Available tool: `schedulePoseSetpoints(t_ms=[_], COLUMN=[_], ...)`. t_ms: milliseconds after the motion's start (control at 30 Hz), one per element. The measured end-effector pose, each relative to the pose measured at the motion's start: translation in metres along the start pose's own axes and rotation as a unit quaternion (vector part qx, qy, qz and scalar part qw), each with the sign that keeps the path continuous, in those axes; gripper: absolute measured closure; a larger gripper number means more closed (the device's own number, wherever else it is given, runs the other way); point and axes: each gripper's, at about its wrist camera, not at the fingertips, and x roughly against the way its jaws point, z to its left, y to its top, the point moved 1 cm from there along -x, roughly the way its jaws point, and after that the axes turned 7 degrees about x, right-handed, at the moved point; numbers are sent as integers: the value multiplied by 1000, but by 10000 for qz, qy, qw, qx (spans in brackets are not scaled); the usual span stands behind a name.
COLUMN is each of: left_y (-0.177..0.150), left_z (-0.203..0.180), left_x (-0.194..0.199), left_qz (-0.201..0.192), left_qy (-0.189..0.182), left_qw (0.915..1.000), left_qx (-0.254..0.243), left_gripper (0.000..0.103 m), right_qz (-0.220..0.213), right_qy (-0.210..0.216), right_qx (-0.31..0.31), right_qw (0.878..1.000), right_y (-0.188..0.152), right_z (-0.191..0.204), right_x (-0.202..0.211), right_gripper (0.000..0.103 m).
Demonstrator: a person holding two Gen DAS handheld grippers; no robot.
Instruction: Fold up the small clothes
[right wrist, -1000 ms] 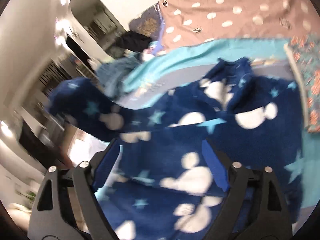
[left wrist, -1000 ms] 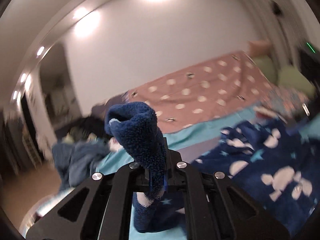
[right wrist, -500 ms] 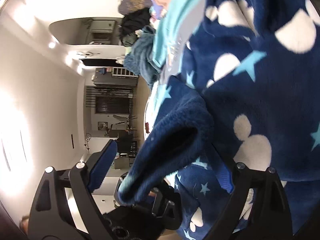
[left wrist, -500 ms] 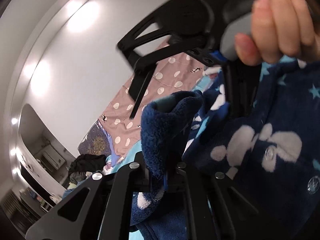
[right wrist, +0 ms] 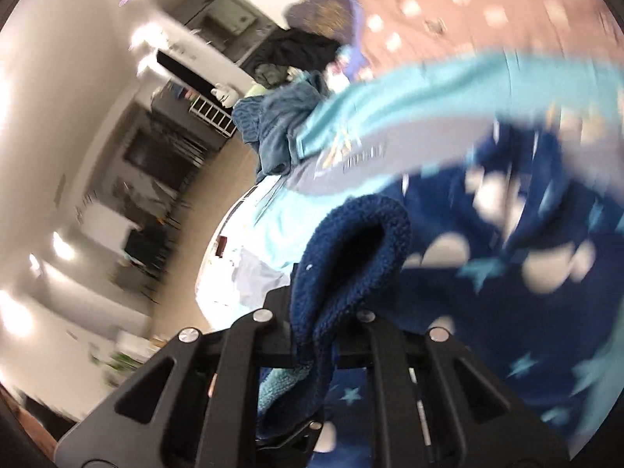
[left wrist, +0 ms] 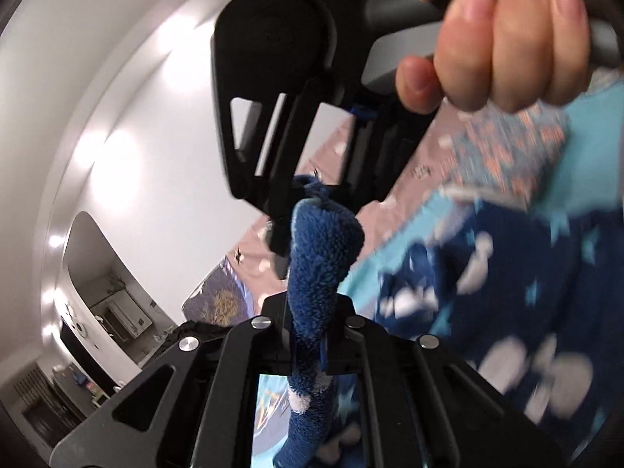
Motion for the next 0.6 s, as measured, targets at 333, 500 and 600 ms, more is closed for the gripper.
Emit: schedulePoseSetpoints(t_ms=[333,500,600], left_y=[77,51,29], left_z=[-41,-91,-120], left_x=[-17,-29,-37], left_qz=[-78,304,498], left_qy=[-416,-888,-1081], left_qw=[9953,9930,9923], left_qx=[876,715,329], left_gripper=[94,93,92], right_qz=[-107,-89,-45], right_qy=[-783,-770,-746], right_qx=[776,201,-256], right_qw=[9939,9968,9969], right_y=[31,5,-23], right_z=[-4,-68,-111], right_x=[85,83,70], right_gripper=[92,92,92])
